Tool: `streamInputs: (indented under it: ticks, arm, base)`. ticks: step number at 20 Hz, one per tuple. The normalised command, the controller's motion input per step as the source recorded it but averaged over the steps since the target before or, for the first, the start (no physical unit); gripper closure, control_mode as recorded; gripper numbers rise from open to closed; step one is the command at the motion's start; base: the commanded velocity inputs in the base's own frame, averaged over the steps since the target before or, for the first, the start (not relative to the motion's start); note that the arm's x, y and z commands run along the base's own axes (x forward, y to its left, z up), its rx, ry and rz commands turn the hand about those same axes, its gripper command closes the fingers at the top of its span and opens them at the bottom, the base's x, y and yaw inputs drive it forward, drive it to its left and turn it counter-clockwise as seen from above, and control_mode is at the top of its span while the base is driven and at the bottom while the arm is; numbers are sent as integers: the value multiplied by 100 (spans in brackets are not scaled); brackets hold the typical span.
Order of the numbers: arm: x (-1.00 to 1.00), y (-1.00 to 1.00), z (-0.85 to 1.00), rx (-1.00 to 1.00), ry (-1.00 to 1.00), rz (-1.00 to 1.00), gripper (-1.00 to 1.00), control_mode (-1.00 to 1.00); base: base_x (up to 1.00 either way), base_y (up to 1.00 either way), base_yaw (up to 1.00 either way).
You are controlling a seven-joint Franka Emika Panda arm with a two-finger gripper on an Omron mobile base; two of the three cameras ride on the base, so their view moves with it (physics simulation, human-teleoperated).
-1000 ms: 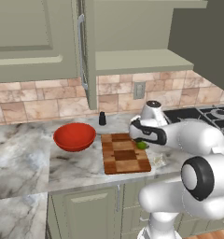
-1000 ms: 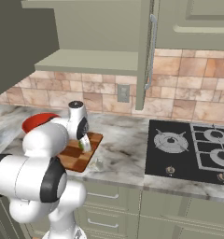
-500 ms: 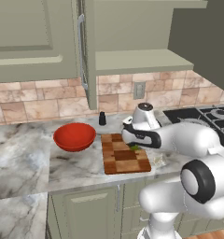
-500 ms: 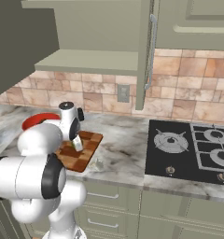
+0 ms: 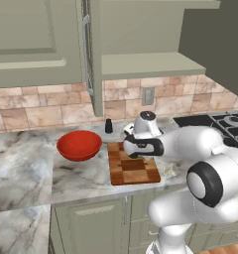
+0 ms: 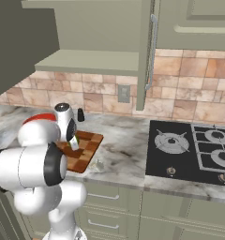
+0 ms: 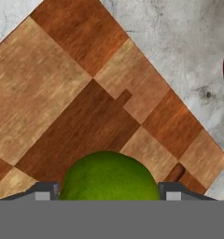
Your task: Open the cabinet. Place the bowl and condiment on the counter. Then place the lime and garlic on the cutting board.
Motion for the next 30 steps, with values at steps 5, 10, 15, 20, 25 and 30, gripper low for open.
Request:
streamInputs:
  ticks: [5, 10, 15, 20, 25, 30]
  arm:
    - [17, 10, -20, 0, -5, 0, 100, -100]
    - [16, 10, -22, 0, -3, 0, 100, -100]
    - [18, 9, -19, 0, -1, 0, 100, -100]
    - [17, 6, -19, 0, 0, 0, 100, -100]
    - [13, 3, -21, 0, -1, 0, -100, -100]
    - [-5, -12, -1, 0, -4, 0, -100, -100]
  base:
    - [0, 0, 0]
    - [0, 0, 0]
    - [0, 0, 0]
    - [0, 0, 0]
    - [0, 0, 0]
    - [0, 0, 0]
